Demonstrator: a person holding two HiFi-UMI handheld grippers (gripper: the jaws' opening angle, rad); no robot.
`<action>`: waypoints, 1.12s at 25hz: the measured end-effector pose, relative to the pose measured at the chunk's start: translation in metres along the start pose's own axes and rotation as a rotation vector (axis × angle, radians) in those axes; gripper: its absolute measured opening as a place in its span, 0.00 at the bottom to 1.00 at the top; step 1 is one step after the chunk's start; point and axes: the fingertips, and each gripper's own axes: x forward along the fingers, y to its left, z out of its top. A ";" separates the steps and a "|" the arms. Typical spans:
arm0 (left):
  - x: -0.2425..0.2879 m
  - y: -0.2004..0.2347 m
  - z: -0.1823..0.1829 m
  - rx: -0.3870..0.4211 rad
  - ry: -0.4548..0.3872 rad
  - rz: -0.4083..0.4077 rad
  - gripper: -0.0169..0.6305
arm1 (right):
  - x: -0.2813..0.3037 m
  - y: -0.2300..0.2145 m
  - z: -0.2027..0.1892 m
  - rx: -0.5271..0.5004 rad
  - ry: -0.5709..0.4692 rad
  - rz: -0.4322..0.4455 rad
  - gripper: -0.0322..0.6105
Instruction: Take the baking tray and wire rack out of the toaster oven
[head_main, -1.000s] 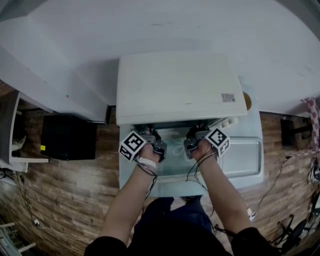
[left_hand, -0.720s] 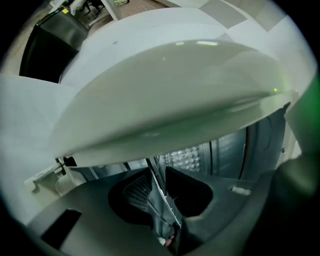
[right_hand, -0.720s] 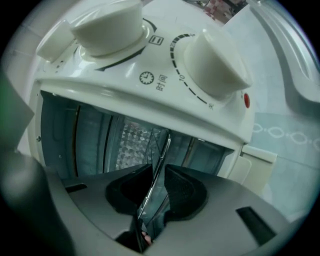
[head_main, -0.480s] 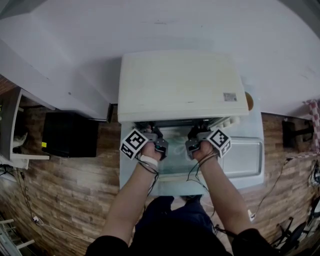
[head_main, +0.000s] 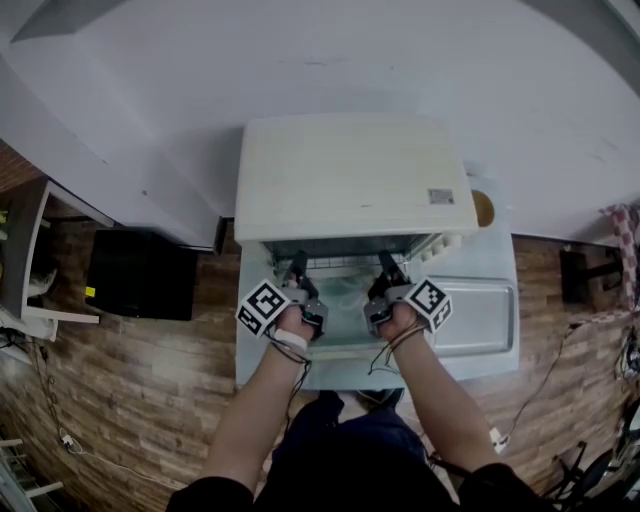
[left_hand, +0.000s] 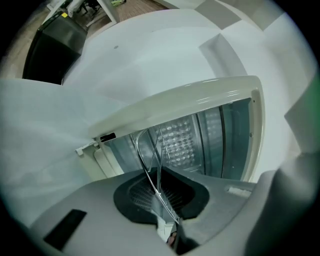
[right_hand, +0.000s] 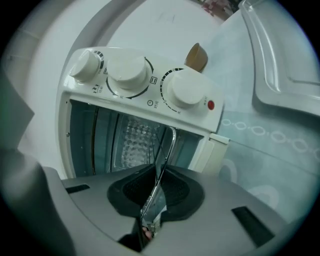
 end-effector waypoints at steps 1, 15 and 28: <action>-0.004 0.000 -0.002 -0.004 -0.004 0.002 0.07 | -0.004 -0.001 -0.002 0.003 0.003 0.001 0.11; -0.050 0.002 -0.027 0.030 0.013 0.038 0.07 | -0.050 -0.007 -0.022 -0.005 0.071 0.012 0.11; -0.092 -0.004 -0.049 -0.002 0.023 -0.023 0.06 | -0.090 -0.010 -0.035 0.027 0.083 0.058 0.09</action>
